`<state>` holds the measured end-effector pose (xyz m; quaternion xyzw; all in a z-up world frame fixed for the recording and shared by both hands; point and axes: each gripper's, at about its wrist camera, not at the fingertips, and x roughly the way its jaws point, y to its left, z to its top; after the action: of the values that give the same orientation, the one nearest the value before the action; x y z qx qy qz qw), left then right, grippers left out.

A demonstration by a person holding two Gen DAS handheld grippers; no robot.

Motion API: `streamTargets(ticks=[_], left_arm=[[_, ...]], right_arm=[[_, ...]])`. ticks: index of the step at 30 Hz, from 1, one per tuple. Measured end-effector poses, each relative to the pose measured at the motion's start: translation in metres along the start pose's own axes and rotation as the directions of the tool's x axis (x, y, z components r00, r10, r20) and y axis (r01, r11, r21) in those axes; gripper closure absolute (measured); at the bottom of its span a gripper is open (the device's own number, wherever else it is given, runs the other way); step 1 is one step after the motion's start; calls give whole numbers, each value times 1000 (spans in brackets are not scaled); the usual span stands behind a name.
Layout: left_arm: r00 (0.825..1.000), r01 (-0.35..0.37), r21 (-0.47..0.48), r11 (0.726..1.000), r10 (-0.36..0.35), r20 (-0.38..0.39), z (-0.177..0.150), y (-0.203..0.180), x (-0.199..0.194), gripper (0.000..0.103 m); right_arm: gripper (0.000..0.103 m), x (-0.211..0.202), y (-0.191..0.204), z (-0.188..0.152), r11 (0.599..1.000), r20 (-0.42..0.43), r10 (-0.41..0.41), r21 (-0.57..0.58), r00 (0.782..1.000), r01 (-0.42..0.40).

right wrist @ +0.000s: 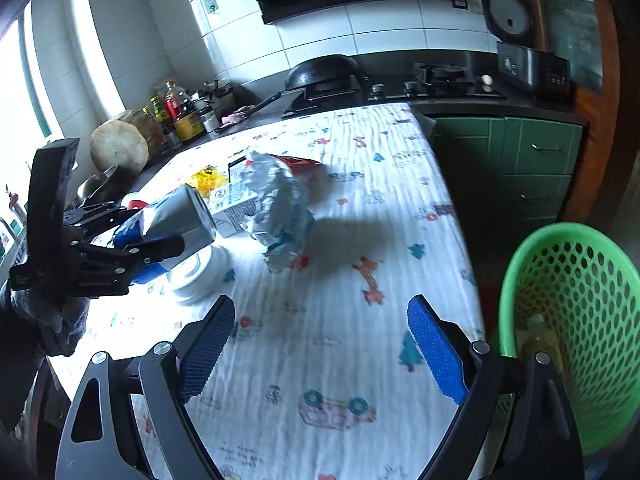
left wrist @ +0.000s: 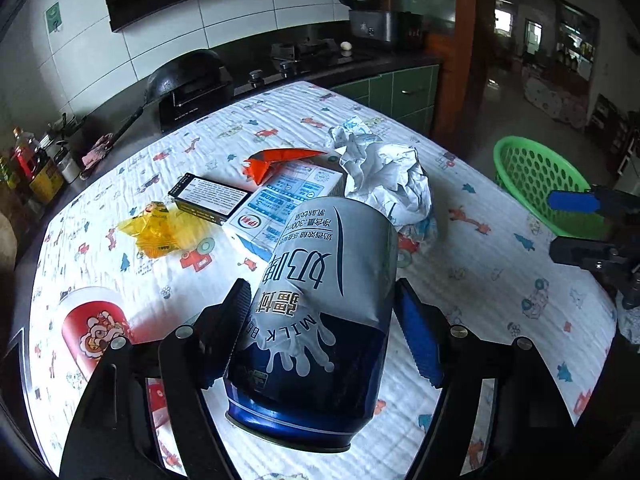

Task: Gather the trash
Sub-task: 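Grasp the blue-and-white milk can with the left tool while the right tool reaches the crumpled wrapper, then grasp the crumpled foil wrapper with the right tool while the left tool holds the milk can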

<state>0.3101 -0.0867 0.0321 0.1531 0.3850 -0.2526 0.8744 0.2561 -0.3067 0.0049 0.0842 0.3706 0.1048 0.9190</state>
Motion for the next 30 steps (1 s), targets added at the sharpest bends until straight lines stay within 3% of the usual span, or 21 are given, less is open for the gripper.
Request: streamTargets(ticks=[11, 15, 30], left_arm=[[999, 18, -80, 997, -14, 47, -9, 30, -27, 32], [998, 26, -91, 995, -21, 51, -12, 37, -25, 32], [998, 49, -123, 991, -44, 48, -16, 47, -14, 32]], right_arm=[[18, 60, 13, 45, 998, -27, 0, -57, 1000, -1], [18, 84, 14, 59, 996, -49, -44, -77, 998, 40], [14, 162, -12, 75, 996, -174, -90, 0, 981, 91]])
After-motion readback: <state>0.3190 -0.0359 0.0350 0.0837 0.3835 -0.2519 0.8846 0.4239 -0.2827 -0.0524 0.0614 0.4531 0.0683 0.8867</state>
